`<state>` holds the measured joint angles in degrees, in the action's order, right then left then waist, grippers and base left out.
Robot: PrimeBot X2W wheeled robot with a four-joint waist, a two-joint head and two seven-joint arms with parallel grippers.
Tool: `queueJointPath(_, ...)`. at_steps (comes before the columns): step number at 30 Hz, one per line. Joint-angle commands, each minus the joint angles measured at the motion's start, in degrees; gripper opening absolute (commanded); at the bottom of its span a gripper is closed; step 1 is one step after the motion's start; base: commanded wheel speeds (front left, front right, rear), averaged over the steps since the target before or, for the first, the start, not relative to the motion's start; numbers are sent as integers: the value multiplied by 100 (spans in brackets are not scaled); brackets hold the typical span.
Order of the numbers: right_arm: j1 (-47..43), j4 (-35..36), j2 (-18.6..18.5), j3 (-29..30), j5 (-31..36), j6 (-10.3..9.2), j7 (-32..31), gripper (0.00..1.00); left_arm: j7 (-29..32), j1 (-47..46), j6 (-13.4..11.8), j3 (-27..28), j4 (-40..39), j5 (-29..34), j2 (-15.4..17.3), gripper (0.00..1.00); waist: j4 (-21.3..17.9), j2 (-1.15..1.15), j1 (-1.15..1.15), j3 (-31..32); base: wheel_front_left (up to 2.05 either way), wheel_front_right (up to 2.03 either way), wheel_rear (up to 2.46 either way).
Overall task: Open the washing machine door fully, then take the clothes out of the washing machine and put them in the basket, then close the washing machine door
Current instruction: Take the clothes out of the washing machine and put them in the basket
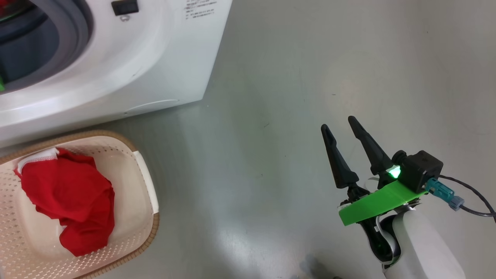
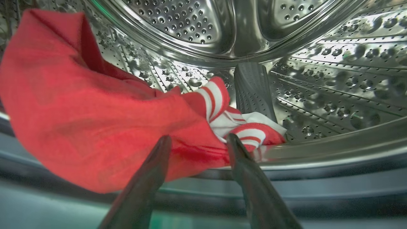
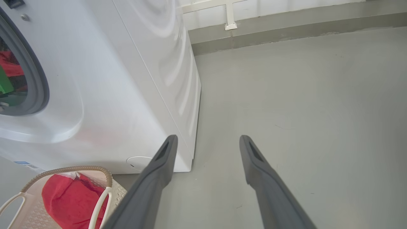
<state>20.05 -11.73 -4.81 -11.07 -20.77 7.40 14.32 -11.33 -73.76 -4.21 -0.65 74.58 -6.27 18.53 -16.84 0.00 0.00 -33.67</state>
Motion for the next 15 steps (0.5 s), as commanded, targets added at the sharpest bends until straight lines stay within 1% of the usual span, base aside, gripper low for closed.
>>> queueJointPath(1,-55,145,27,-120,-34,9,68,100,13,-104,-66,31,-86,-42,330,66,-7,0,0,-16,0,0,0)
queueJointPath(2,-59,153,27,-115,-33,9,68,100,15,-108,-90,31,-84,-53,336,47,-7,0,0,-22,0,0,0)
queueJointPath(3,-64,162,27,-110,-33,9,68,100,18,-112,-123,27,-82,-58,341,37,-6,0,0,-29,0,0,0)
queueJointPath(4,-65,169,25,-103,-33,9,68,100,19,-120,-149,26,-81,-67,344,22,-1,0,0,-37,0,0,0)
queueJointPath(5,-66,173,26,-93,-30,9,68,100,21,-125,-170,18,-79,-70,344,5,5,0,0,-41,0,0,0)
queueJointPath(6,-67,173,27,-85,-26,9,68,100,18,-130,-181,14,-78,-79,339,0,10,0,0,-43,0,0,0)
queueJointPath(11,-37,173,40,-82,-12,9,68,100,-1,-158,-188,-21,-73,-120,301,0,47,0,0,-57,0,0,0)
queueJointPath(15,-16,183,46,-47,3,9,68,100,-96,-139,-157,2,-71,-217,180,0,133,0,0,-51,0,0,0)
